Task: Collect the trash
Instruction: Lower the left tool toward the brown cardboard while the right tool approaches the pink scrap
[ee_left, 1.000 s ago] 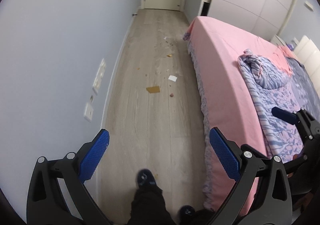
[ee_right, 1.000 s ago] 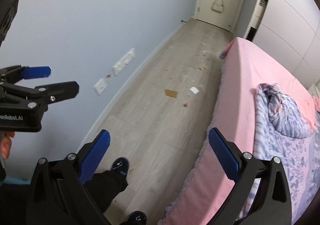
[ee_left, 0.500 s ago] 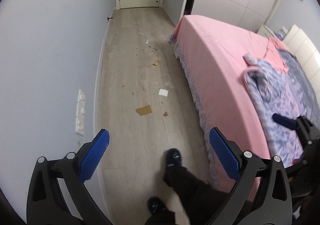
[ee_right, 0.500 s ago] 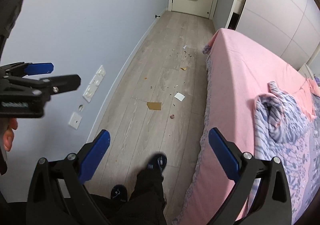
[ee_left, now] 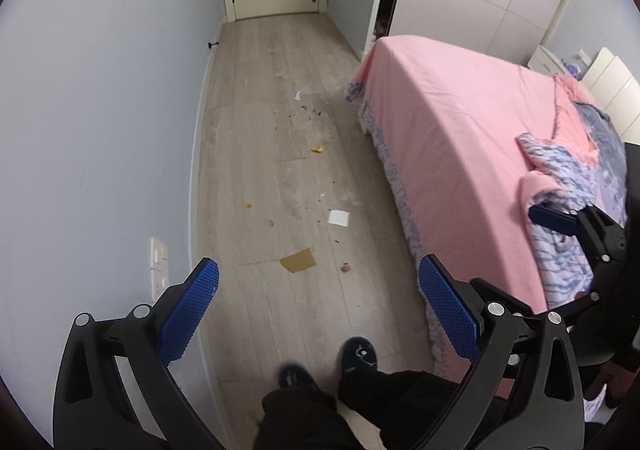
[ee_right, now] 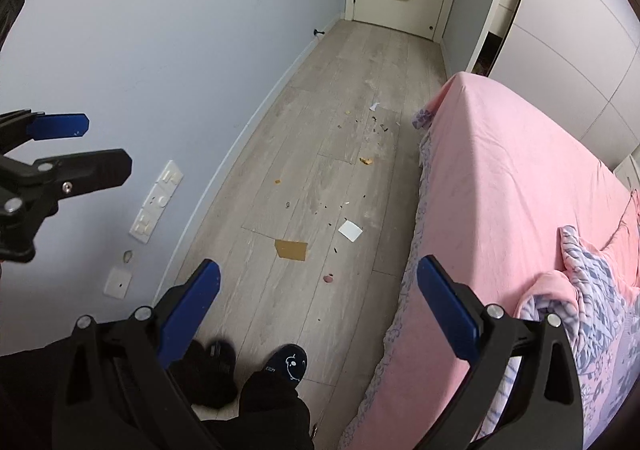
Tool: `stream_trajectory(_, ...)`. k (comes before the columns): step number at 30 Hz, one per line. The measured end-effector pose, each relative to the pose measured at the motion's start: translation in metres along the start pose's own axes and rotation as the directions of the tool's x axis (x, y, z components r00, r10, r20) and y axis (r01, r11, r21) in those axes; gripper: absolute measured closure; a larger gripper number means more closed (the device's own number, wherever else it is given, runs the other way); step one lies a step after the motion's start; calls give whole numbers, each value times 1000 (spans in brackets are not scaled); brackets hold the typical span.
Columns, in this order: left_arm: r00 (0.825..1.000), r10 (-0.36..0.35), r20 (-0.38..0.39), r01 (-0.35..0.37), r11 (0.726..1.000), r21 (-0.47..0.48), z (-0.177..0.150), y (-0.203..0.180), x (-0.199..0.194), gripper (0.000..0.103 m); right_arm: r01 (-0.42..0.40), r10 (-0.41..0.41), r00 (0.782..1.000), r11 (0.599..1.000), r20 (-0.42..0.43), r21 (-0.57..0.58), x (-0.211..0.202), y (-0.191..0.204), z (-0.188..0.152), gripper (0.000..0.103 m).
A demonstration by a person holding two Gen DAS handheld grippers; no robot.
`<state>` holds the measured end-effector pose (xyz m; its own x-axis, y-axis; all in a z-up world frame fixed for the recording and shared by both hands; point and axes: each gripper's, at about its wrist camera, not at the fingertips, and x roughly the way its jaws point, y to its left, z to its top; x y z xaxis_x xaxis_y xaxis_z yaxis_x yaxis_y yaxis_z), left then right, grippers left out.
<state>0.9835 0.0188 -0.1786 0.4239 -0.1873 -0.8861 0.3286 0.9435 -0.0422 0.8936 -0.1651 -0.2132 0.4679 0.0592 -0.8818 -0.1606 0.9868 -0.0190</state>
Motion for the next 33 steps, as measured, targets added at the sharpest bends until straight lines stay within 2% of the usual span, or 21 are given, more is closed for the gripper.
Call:
stream_trajectory(3,999,-15,-37,15,1000,4,10,10,28,6,12,-11,1000,1000,-29,18,16,-2,9,7)
stream_trajectory(8,997,-47,-69,52,996,78,24,20,76,6,42,-37,997,997,-69,70,48,2,13,7)
stream_trajectory(15,990,-92,-110,110,981,163,21,25,164,6,62,-42,993,981,-109,186,123,3,0,7)
stream_trajectory(21,988,-98,-119,121,972,201,-5,16,258,6,64,-41,992,976,-117,206,211,-2,-23,7)
stream_trajectory(26,989,-81,-124,101,981,168,-36,15,333,6,53,-39,994,988,-99,143,289,-10,-46,7)
stream_trajectory(29,988,-70,-136,95,979,183,-52,14,373,6,40,-28,995,992,-95,123,328,-15,-60,7)
stream_trajectory(33,984,-103,-145,128,976,177,-68,24,417,6,20,-5,993,992,-114,128,370,-19,-78,7)
